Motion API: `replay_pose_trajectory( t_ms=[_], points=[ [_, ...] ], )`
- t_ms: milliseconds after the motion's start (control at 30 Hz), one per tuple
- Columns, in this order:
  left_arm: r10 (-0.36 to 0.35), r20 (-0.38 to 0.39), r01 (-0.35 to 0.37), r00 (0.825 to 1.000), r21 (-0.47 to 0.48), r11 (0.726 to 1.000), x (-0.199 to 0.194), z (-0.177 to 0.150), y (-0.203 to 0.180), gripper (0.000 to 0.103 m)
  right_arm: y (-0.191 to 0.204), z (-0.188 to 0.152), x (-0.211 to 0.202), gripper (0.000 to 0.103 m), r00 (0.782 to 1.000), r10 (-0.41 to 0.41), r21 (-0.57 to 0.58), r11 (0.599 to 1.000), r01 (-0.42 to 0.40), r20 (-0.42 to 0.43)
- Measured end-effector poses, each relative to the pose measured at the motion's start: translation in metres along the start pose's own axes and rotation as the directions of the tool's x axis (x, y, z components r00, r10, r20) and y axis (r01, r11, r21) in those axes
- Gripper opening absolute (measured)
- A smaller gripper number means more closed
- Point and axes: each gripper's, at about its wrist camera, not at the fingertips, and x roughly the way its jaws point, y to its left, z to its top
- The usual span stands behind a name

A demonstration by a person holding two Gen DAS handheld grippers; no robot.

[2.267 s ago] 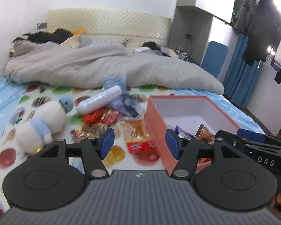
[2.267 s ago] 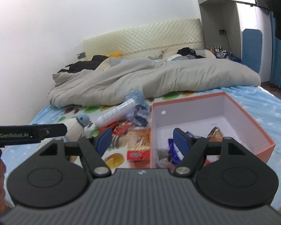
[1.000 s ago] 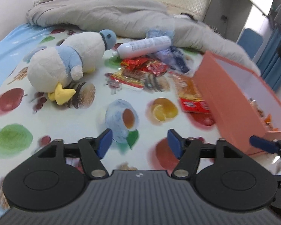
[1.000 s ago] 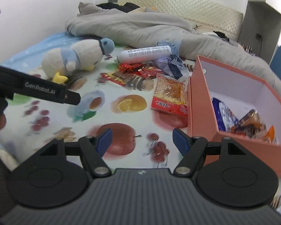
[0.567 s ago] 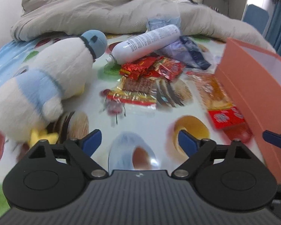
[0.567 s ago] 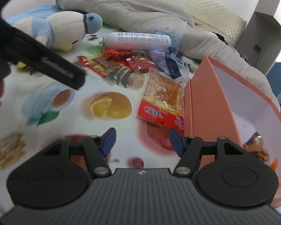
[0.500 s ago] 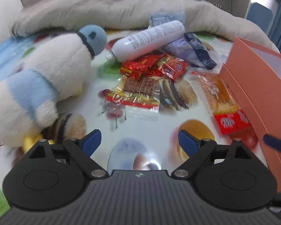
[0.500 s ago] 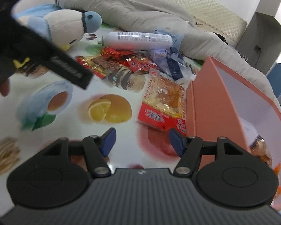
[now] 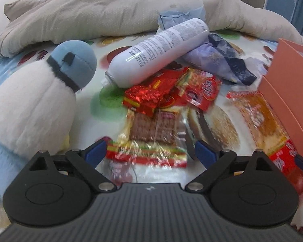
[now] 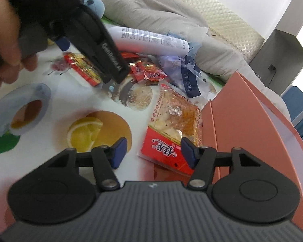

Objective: Organize snacks
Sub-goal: 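Grasp brown dried-tofu packet with left tool while right tool reaches orange shredded packet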

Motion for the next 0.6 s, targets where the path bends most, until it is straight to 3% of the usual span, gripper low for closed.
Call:
replay_pose_trajectory(
  t_ms=[333, 500, 600],
  points=[
    [0.010, -0.005, -0.009, 1.000, 0.081, 0.997, 0.028, 0.014, -0.002, 0.097, 0.015, -0.004, 0.005, 0.053, 0.992, -0.120, -0.159, 0.979, 0.123, 0.029],
    [-0.021, -0.016, 0.021, 1.000, 0.043, 0.999, 0.034, 0.016, -0.001, 0.097, 0.019, -0.008, 0.006, 0.046, 0.989, -0.144, -0.209, 0.967, 0.148, 0.035],
    [-0.038, -0.016, 0.039, 0.999, 0.013, 0.999, 0.037, 0.015, 0.001, 0.097, 0.016, -0.009, 0.008, 0.035, 0.990, -0.136, -0.209, 0.968, 0.138, 0.023]
  ],
)
